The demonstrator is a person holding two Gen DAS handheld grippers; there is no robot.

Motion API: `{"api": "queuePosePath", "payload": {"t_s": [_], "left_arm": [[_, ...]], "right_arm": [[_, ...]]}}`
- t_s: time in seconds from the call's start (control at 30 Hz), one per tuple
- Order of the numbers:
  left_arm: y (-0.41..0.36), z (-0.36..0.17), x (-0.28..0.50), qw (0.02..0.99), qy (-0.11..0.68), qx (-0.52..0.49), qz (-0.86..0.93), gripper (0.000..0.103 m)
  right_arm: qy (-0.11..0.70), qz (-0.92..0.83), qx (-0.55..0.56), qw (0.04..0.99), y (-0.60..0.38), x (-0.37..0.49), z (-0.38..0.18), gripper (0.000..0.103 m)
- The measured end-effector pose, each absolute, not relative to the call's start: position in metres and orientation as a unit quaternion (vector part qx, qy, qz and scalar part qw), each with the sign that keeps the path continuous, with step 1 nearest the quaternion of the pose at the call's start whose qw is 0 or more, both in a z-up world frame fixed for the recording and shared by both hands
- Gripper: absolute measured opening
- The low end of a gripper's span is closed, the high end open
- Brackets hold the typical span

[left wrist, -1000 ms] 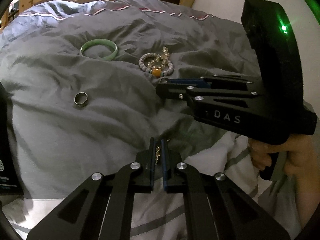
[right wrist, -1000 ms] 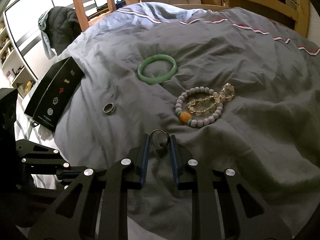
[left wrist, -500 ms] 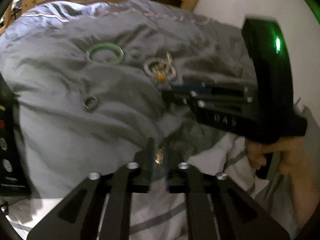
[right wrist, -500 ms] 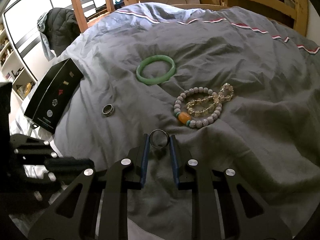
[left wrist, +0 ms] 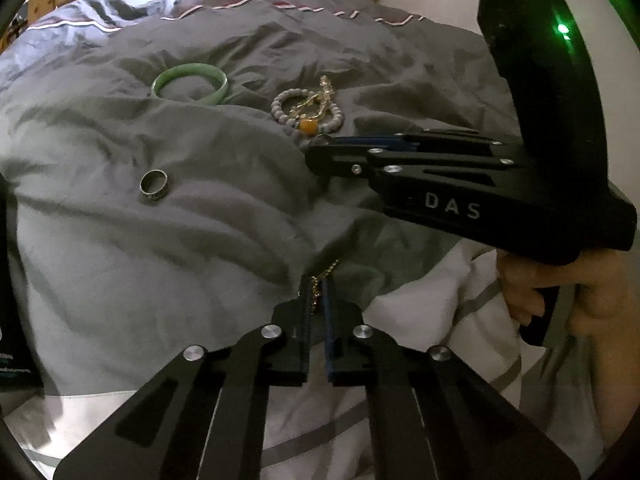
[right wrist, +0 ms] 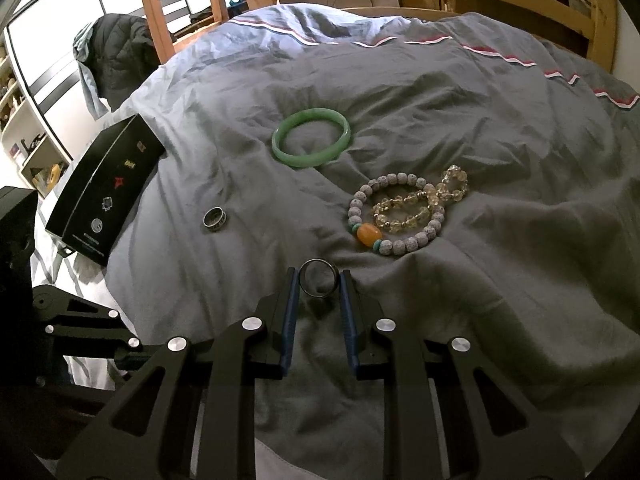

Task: Organize jewelry
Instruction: 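Hold the silver ring in the right tool and the charm in the left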

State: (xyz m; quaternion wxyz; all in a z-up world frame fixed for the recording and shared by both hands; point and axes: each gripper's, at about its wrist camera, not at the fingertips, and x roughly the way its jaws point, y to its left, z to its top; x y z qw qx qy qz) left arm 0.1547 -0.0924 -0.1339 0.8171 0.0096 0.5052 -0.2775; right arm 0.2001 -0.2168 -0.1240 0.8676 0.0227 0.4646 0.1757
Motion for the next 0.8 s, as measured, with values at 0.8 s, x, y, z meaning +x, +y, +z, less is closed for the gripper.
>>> {"api": "queuePosePath", "payload": {"t_s": [0.8], "left_arm": [[-0.096,-0.135,0.156,0.811,0.511,0.014,-0.283,0.004]], "right_arm": [[0.467,0.177,0.019,0.866,-0.214,0.2,-0.126,0.021]]}}
